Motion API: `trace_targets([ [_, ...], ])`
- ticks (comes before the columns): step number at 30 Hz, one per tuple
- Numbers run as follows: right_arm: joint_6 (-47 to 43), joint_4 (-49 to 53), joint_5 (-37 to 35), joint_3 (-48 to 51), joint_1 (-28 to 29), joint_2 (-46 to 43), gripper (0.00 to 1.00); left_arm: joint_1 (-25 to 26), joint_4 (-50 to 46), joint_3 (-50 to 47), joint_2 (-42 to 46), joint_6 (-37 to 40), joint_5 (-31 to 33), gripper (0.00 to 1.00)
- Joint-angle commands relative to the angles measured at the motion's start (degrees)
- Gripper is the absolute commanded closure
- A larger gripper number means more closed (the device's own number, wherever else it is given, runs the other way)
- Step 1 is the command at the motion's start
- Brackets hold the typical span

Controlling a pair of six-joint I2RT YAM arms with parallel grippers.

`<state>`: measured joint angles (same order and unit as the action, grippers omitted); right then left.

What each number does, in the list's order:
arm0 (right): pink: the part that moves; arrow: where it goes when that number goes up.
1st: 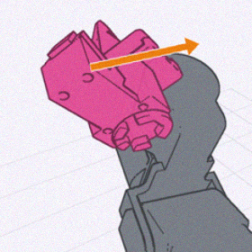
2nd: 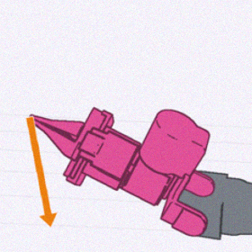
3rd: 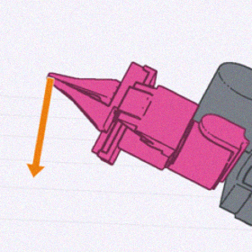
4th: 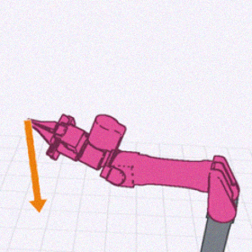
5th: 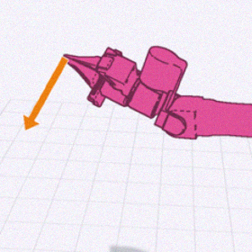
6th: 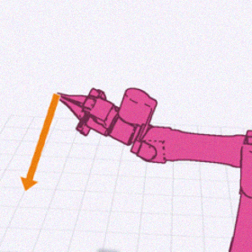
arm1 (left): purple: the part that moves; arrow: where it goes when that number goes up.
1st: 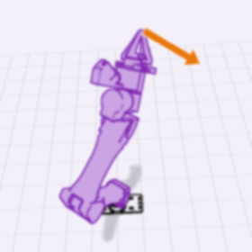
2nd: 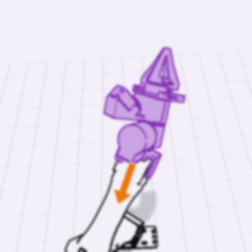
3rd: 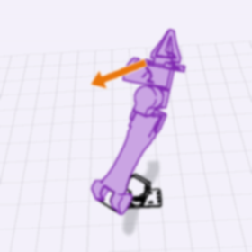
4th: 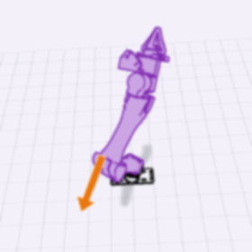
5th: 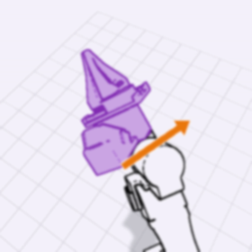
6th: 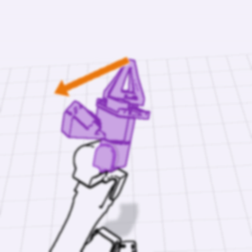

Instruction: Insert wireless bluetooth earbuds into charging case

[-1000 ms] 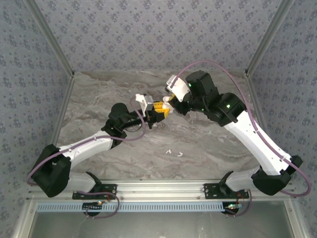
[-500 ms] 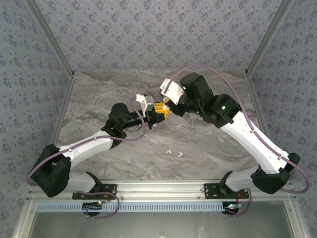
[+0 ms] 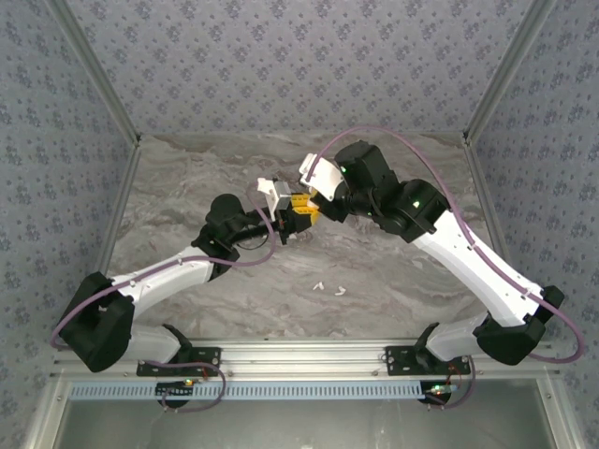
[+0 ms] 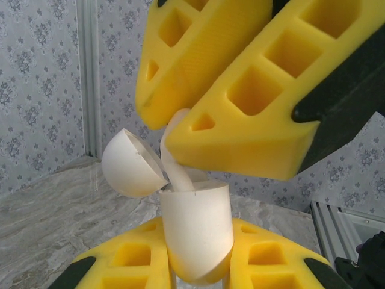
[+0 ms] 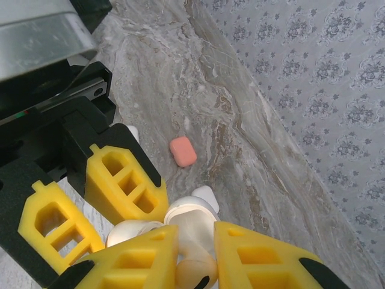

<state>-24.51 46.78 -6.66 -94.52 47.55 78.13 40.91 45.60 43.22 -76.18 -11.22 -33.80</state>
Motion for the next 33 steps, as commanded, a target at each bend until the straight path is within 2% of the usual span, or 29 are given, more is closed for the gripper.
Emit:
trace_targets([
  [1, -0.9, -1.2, 0.7, 0.6, 0.4, 0.4, 0.77, 0.3, 1.6, 2.7, 0.1, -0.6, -1.4, 1.0],
  [11, -0.9, -2.3, 4.1, 1.7, 0.4, 0.4, 0.76, 0.3, 1.6, 2.6, 0.0, -0.6, -1.5, 1.0],
  [18, 0.8, -1.5, 7.5, 1.0, -0.6, 0.1, 0.71, 0.3, 2.0, 2.2, 0.2, -0.6, -1.2, 1.0],
  [22, 2.4, -1.3, 9.3, -0.5, -1.8, -0.6, 0.59, 0.3, 2.5, 2.0, 0.3, -0.9, -1.1, 1.0],
  [26, 5.5, -1.7, 12.5, -2.7, -3.6, -2.0, 0.53, 0.3, 3.4, 1.8, 0.0, -1.5, -1.0, 1.0],
  [30, 9.8, -4.1, 20.5, -2.9, -7.9, -4.9, 0.42, 0.3, 4.6, 1.6, -0.4, -2.3, -0.8, 1.0],
  [33, 15.2, -5.7, 27.9, -1.4, -13.2, -7.1, 0.28, 0.3, 5.9, 1.5, -0.7, -3.0, -0.6, 1.0],
])
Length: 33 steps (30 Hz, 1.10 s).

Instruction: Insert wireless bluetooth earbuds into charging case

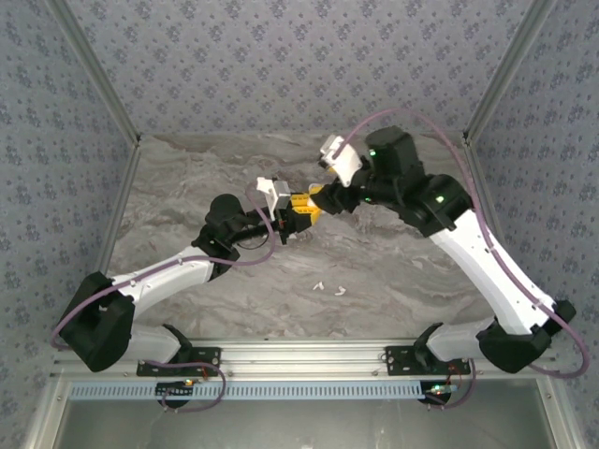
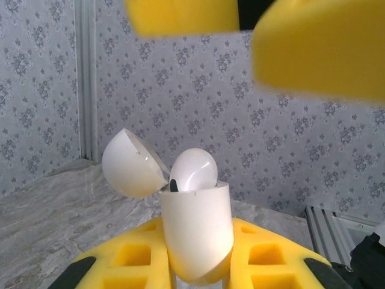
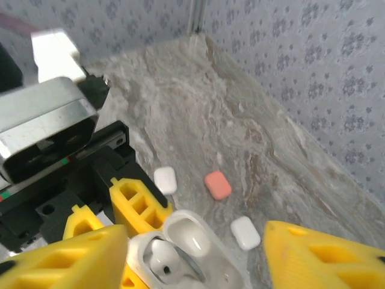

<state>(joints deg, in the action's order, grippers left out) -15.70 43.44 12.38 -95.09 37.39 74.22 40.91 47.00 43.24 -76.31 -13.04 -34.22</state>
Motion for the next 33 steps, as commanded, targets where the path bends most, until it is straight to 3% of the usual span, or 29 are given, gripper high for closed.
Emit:
trace_targets([
  [1, 8.3, -3.1, 11.3, 0.2, -5.0, -3.9, 0.23, 0.3, 5.1, 1.3, -0.7, -1.6, -0.2, 1.0],
  [5, 15.7, -7.5, 21.9, 6.5, -12.6, -6.4, 0.0, 0.2, 7.0, 1.4, -1.0, -2.8, -0.4, 1.0],
  [11, 24.6, -13.9, 32.1, 14.2, -16.2, -5.4, 0.0, 0.3, 7.4, 2.2, -1.0, -3.6, -1.3, 1.0],
  [27, 26.7, -15.0, 43.0, 14.9, -13.8, -1.5, 0.0, 0.3, 6.8, 2.7, -2.0, -3.5, -1.3, 1.0],
  [33, 24.7, -12.7, 42.0, 15.3, -13.6, -4.4, 0.0, 0.3, 6.3, 2.8, -2.2, -3.3, -1.0, 1.0],
])
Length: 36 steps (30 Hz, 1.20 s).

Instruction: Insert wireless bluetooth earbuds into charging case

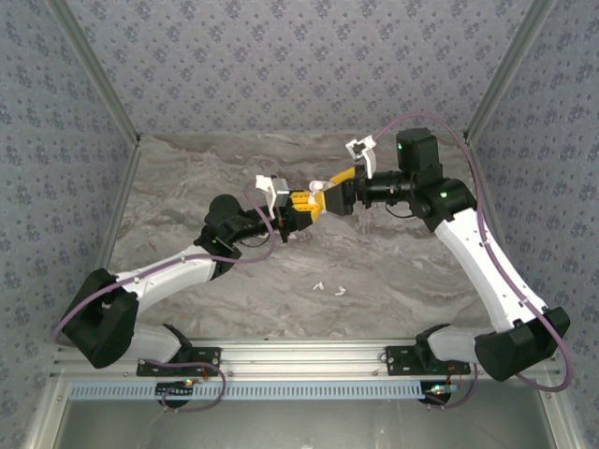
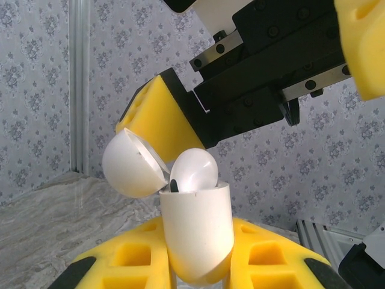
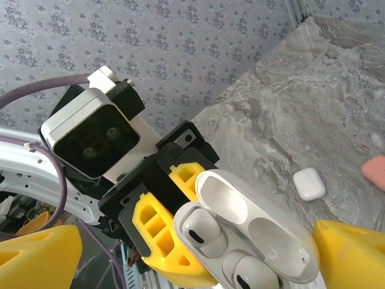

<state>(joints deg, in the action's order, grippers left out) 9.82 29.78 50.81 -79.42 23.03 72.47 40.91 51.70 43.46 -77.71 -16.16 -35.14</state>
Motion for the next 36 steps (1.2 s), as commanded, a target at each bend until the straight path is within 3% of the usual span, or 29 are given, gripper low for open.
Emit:
trace_targets([
  [1, -1.2, 1.2, 3.0, -0.1, 0.7, -3.3, 0.0, 0.3, 1.6, 2.6, -0.9, -0.1, 0.0, 1.0],
  [10, -2.3, 2.5, -2.2, 2.9, 0.9, -7.1, 0.0, 0.3, 1.5, 2.9, -1.4, -0.4, -0.1, 1.0],
  [13, -4.0, 6.6, -10.7, 1.5, 0.7, -7.5, 0.0, 0.3, 1.2, 2.9, -1.4, -0.4, -0.2, 1.0],
  [17, -5.3, 7.6, -27.3, 2.0, 0.6, -10.3, 0.0, 0.3, -0.2, 2.9, -1.0, -0.3, 0.3, 1.0],
  [24, -3.2, -3.5, -45.5, 14.6, 0.0, -21.6, 0.0, 0.2, -8.9, 2.8, -1.4, -0.6, 6.7, 1.0],
  [27, 1.4, -8.5, -46.4, 20.5, -2.3, -25.3, 0.0, 0.1, -16.0, 4.6, -3.8, -2.3, 10.4, 1.0],
  [30, 6.9, -11.6, -42.4, 24.4, -5.6, -25.8, 0.0, -0.5, -21.3, 6.7, -8.2, -5.9, 13.1, 1.0],
  [36, 13.6, -14.8, -34.9, 27.8, -9.4, -23.3, 0.0, -2.4, -22.0, 9.3, -20.0, -17.6, 12.1, 1.0],
])
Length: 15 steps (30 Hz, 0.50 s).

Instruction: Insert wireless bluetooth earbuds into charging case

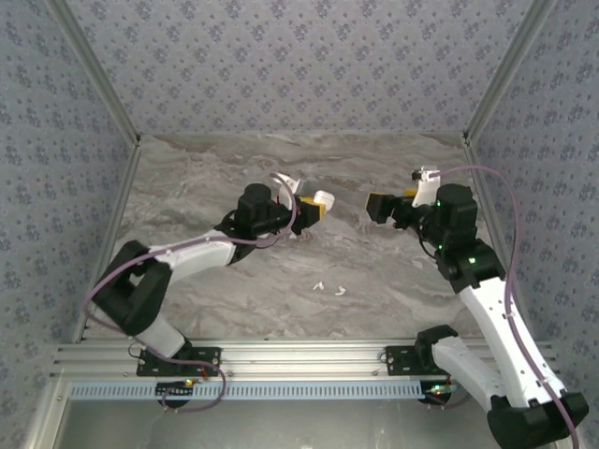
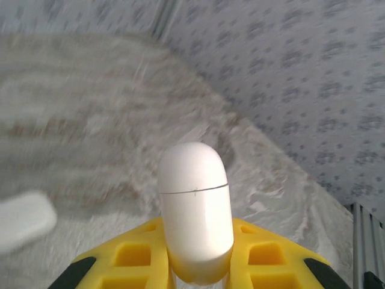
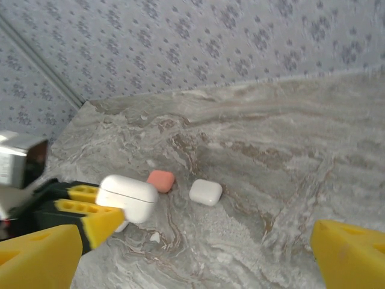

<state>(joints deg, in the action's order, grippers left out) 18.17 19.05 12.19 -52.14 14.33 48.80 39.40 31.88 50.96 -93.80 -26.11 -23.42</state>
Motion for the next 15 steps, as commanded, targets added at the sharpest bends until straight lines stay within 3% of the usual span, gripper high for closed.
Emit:
trace_targets([
  [1, 5.3, -4.0, 3.9, 0.5, -0.8, 0.7, 0.0, -1.2, -2.1, 2.3, -5.4, -9.3, -0.2, 1.0],
  [11, 3.4, -1.3, 2.4, -0.5, -0.9, 1.6, 0.0, -1.6, -6.3, 4.8, -15.4, -19.5, 0.3, 1.0],
  [15, 3.0, -0.4, 2.5, -1.1, -0.9, 2.1, 0.0, -1.5, -9.5, 6.5, -16.8, -20.0, 0.7, 0.9],
])
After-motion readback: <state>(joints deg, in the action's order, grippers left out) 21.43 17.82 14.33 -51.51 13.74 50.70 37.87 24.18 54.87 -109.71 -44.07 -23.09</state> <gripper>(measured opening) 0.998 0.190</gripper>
